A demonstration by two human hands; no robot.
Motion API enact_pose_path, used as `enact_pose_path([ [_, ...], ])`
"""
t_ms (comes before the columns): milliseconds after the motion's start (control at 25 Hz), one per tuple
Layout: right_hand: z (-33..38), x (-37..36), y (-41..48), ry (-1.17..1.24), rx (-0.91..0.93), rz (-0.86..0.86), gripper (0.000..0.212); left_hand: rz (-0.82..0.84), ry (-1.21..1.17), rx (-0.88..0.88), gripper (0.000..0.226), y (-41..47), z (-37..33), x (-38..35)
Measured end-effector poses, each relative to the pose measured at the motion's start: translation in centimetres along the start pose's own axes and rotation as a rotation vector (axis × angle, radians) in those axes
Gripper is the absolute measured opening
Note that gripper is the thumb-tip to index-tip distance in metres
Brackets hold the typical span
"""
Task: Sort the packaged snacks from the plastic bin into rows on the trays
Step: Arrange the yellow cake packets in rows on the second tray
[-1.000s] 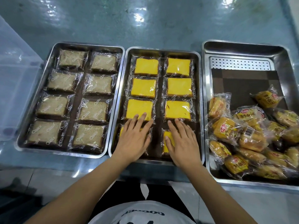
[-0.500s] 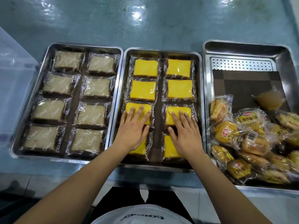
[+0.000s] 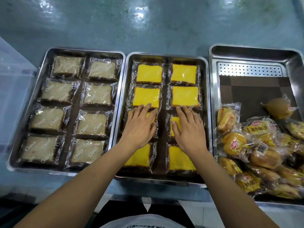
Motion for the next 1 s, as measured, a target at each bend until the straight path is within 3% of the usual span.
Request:
enact_pose_path([
  [360, -0.7, -1.8, 6.2, -0.036, -0.017, 0.142, 0.062, 0.078, -0.004, 0.054, 0.057, 4.7, 1.5, -0.8],
  [560, -1.2, -1.5, 5.6, -0.029, -0.026, 0.117, 0.058, 0.057, 0.010, 0.068, 0.050, 4.8, 2.1, -0.5],
  [760, -0.4, -0.8, 9.1, 0.011, -0.042, -0.033, 0.056, -0.033, 0.008, 0.057, 0.044, 7.9, 1.8, 0.1],
  [1000, -0.5, -1.8, 14.4, -0.044, 0.003, 0.086, 0.061, 0.010, 0.003, 0.021, 0.057, 12.1, 2.0, -0.6],
])
Point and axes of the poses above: each hand's wrist, its own y-axis towards the middle knuckle, its own x-axis out of the back of the hand, z = x × y, the point moved 1 cm from there along y, towards the middle knuckle, and after that the axes turned 8 degrees about -z, right-handed, at the moved point
